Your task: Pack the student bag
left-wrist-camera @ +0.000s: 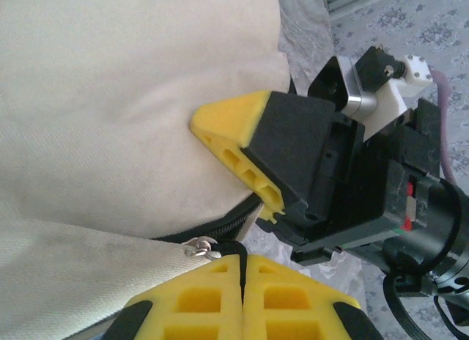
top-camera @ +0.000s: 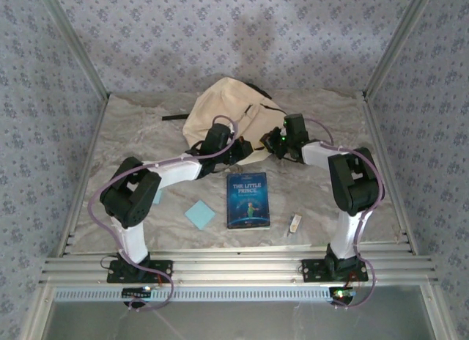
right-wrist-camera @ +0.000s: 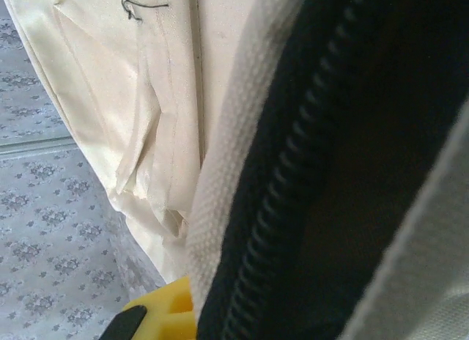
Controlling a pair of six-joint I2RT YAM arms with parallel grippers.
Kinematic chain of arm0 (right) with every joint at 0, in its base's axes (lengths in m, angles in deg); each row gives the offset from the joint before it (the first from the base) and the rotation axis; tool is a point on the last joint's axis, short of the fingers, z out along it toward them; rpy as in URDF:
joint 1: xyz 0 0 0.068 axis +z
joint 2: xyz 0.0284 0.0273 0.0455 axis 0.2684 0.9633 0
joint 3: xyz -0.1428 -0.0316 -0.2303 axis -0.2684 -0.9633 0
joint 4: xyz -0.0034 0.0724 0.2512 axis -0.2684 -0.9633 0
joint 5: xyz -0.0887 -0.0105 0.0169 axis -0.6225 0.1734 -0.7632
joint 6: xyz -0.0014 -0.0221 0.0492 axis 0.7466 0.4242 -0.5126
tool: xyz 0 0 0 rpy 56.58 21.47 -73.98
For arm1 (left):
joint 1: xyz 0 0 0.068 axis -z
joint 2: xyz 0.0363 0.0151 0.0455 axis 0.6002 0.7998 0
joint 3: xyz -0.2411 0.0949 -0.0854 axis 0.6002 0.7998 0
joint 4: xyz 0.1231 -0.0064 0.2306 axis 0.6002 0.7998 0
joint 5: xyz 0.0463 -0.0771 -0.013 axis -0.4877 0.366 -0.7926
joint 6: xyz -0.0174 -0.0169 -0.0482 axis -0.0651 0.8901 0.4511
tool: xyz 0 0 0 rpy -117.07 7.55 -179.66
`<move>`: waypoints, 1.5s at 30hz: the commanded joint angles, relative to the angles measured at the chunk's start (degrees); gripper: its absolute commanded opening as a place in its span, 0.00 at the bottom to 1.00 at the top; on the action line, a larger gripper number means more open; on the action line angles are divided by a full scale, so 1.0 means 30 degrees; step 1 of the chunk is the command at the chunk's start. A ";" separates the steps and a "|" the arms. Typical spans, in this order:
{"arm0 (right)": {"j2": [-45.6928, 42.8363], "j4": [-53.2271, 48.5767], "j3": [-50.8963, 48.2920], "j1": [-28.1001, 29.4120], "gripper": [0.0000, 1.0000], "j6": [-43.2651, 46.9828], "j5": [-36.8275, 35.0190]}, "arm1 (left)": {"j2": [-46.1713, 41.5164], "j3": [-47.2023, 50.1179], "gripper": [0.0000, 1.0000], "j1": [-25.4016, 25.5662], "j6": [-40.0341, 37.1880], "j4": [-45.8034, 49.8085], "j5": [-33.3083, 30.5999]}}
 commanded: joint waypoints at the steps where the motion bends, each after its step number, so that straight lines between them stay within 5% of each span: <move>1: -0.1211 0.0577 -0.0961 -0.0112 0.00 -0.0170 -0.0193 | -0.0009 0.0348 0.00 -0.0859 -0.2103 0.0173 -0.2812; 7: -0.2737 0.0085 -0.2479 -0.1760 0.00 0.0484 -0.0289 | 0.0045 0.3747 0.00 -0.5107 -0.2320 -0.1115 -0.4139; 13: -0.3108 -0.0538 -0.2386 -0.2156 0.00 0.1117 -0.0329 | -0.0906 0.3654 0.00 -0.8126 -0.3556 0.0142 -0.5699; 19: -0.2875 -0.0991 -0.1317 -0.1648 0.04 0.2153 0.0274 | -0.1677 0.2170 0.04 -0.8528 -0.3626 0.2271 -0.4093; 22: -0.3057 -0.2816 -0.0312 -0.1186 0.69 0.3607 0.0487 | -0.2187 0.1401 0.60 -0.8103 -0.3529 0.4937 -0.2661; 23: -0.3279 -0.3654 -0.0038 -0.0964 0.84 0.4284 0.0358 | -0.2666 0.1555 0.65 -0.7847 -0.3701 0.5545 -0.2418; 25: -0.3846 -0.5545 0.0254 -0.0641 0.97 0.5733 0.0002 | -0.3771 0.2034 0.79 -0.7377 -0.4100 0.6732 -0.2482; 33: -0.6345 -1.1321 -0.0840 0.0844 0.91 0.9703 -0.0321 | -0.7235 0.4931 0.80 -0.5739 -0.4089 0.9195 -0.0103; 45: -0.7575 -1.1699 -0.4596 0.3666 0.77 0.9598 -0.1984 | -0.4857 0.5720 0.73 -0.2059 -0.2807 0.8279 0.2797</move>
